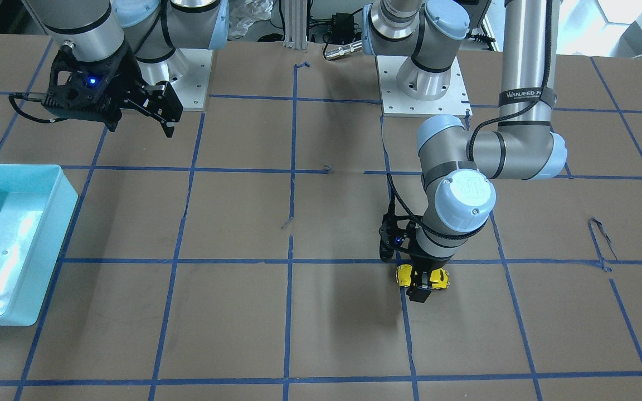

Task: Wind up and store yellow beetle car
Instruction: 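Lower the left gripper over the yellow beetle car, then close the left gripper on the yellow car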

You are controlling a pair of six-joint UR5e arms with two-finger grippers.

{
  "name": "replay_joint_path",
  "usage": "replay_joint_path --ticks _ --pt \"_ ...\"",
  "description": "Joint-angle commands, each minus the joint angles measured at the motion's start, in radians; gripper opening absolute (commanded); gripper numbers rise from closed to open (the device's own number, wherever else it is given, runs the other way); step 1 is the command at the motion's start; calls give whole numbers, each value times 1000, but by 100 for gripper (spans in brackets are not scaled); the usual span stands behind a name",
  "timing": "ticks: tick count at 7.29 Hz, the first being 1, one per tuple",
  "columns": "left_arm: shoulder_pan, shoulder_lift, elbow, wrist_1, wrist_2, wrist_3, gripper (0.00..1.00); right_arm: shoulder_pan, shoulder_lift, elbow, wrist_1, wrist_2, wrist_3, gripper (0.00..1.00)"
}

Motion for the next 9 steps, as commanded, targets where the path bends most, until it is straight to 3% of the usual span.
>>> replay_joint_path --ticks 1,2,3,7,8,9 --pt "51 -7 6 2 -5 -3 98 0 0 -2 -1 0 0 100" --pt "56 -10 -3 3 -6 -5 98 0 -1 -1 -1 11 2 100" --pt "56 -16 -5 0 -6 -8 87 0 -3 -2 -1 6 2 100" --pt "56 -18 -23 -5 -6 -8 85 2 -3 -1 1 6 -1 100" --pt "56 -16 -26 -2 -9 -8 79 2 2 -5 -1 15 -1 100" --pt "56 -16 -28 0 -10 -8 53 2 2 -1 2 14 -1 100"
